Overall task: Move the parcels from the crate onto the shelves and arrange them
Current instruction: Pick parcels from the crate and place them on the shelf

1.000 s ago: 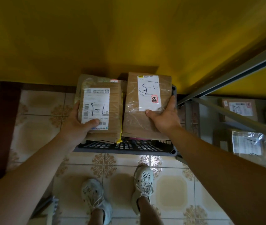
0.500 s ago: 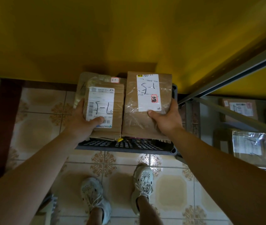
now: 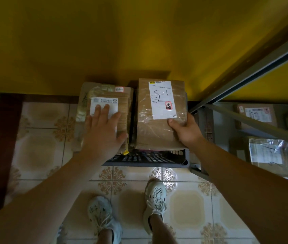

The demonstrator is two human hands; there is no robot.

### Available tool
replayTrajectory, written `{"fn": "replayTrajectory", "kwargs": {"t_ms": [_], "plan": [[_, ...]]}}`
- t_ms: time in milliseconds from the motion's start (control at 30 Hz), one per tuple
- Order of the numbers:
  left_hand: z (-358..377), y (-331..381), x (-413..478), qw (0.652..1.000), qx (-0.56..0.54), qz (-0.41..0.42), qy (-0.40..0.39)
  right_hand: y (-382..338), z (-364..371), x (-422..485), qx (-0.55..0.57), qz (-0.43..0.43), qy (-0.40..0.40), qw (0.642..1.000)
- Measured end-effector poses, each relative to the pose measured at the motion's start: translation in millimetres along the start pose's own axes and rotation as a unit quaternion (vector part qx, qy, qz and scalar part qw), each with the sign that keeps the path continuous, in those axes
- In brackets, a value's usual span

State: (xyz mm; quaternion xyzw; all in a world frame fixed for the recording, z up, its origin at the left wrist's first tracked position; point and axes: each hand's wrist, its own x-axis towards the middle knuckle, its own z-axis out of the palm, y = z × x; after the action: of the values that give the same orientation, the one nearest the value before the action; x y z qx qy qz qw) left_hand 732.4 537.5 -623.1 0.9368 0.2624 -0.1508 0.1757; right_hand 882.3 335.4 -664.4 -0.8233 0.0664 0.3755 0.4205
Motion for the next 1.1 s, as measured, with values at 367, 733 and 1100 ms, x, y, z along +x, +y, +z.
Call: {"fn": "replayTrajectory", "kwargs": {"t_ms": [367, 733, 1100], "plan": [[8.5, 63.9, 4.0, 0.989, -0.125, 0.03, -0.072, 6.2, -26.2, -19.6, 0.099, -0.025, 0.007, 0.995], [-86.8, 92.6, -55.8, 0.852, -0.522, -0.008, -0.032, -62.0, -63.7, -123.1, 0.131, -0.118, 0.054, 0.983], [-214.6, 67.7, -209.2, 0.848, -0.525, 0.077, 0.001, -146.2, -78.7, -340.9, 0.151, -0.173, 0.142, 0.963]]}}
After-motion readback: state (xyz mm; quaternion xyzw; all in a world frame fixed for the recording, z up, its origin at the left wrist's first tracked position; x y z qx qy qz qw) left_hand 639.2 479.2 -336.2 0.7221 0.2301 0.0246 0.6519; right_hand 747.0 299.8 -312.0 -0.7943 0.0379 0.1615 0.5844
